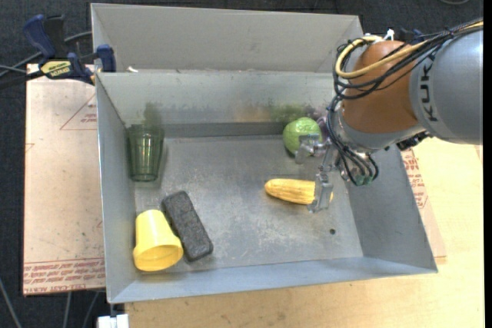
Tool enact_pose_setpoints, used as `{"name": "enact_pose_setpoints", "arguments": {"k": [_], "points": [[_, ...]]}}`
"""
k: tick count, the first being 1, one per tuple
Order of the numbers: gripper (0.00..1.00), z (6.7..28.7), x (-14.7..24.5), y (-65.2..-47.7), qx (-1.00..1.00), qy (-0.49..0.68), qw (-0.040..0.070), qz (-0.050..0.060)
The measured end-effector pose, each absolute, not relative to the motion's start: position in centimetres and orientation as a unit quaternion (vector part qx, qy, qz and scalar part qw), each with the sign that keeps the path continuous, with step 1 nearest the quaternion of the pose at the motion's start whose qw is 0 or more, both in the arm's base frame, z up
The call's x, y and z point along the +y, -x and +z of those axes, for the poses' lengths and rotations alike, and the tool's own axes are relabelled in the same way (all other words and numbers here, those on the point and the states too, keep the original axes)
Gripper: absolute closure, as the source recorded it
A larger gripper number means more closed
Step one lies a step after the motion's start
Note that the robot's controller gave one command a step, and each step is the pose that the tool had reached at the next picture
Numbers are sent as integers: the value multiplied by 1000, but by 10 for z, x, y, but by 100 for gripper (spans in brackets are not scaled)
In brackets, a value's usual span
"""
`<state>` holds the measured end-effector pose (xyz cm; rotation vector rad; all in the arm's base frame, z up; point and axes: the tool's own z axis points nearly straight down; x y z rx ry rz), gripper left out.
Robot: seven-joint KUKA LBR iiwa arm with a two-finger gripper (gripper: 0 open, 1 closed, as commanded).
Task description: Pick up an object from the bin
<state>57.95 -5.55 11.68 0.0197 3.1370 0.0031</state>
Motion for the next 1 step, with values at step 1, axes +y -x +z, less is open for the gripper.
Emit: {"name": "enact_pose_setpoints", "arguments": {"k": [1], "points": [[100, 70, -36, -575, 1000, -25, 0, 1]]}}
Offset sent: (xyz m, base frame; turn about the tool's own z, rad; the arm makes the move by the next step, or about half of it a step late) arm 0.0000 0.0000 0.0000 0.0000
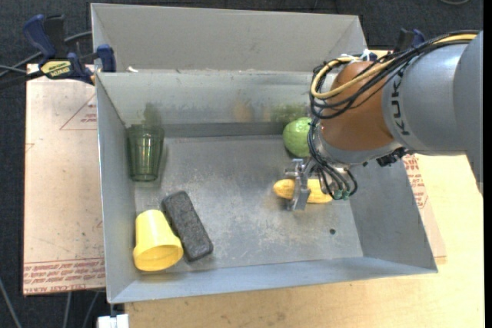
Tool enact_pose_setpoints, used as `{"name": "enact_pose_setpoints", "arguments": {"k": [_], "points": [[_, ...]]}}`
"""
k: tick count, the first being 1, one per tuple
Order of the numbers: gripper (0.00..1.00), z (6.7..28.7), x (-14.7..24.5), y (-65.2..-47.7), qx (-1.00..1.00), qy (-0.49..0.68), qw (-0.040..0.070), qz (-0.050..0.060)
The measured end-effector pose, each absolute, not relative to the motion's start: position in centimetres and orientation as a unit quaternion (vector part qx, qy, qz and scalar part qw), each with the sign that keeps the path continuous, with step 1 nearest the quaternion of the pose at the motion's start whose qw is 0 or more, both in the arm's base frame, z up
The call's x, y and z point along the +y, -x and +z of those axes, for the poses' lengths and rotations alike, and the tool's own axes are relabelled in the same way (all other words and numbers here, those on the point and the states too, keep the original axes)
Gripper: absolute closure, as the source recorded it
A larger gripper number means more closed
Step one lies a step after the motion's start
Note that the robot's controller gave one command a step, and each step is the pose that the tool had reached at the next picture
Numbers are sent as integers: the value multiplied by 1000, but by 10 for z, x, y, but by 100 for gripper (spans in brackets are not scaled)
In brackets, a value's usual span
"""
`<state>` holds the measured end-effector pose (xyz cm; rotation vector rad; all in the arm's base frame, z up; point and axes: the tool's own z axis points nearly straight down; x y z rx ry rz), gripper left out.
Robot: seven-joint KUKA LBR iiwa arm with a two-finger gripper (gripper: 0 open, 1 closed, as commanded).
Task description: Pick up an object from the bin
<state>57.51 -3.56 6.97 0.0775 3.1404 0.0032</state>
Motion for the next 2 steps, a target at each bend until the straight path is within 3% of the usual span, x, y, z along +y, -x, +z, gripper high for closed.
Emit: {"name": "enact_pose_setpoints", "arguments": {"k": [1, 2], "points": [[100, 70, -36, -575, 1000, -25, 0, 1], [100, 213, -39, -572, 1000, 1, 3, 1]]}}
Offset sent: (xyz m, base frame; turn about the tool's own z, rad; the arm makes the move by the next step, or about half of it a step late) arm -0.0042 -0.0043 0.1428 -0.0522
